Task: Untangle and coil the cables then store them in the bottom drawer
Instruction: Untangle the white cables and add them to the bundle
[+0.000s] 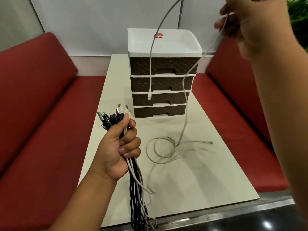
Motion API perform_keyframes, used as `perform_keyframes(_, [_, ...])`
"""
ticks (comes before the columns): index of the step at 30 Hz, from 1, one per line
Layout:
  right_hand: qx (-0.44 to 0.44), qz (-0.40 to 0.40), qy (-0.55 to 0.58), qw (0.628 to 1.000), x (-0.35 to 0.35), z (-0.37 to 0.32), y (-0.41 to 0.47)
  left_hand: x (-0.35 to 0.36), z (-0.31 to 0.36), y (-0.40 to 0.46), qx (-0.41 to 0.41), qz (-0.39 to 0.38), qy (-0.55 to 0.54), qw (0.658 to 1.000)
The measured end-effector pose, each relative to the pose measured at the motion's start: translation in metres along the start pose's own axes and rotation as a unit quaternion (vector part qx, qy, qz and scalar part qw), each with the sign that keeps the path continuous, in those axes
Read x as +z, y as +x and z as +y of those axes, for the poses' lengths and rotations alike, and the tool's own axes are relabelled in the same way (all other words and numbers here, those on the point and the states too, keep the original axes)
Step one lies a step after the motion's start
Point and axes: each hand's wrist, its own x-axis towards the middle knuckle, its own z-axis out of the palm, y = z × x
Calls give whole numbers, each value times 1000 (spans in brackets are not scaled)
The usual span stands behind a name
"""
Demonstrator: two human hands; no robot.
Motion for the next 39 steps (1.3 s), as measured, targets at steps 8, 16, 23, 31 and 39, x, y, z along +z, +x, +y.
perform_keyframes(8, [44, -94, 120, 987, -3, 18, -62, 6, -3, 0, 5, 16, 3, 1000])
perform_keyframes(16, [91, -155, 181, 967, 19, 46, -163, 16, -19, 2, -8, 63, 30, 998])
perform_keyframes(23, [129, -314, 140, 930, 32, 68, -219, 26, -34, 2, -12, 99, 56, 993])
perform_keyframes(31, [313, -297, 103, 896, 35, 98, -200, 26, -37, -2, -25, 46, 110, 993])
perform_keyframes(39, [492, -202, 336, 777, 66, 83, -151, 39, -49, -13, -57, -62, 192, 978])
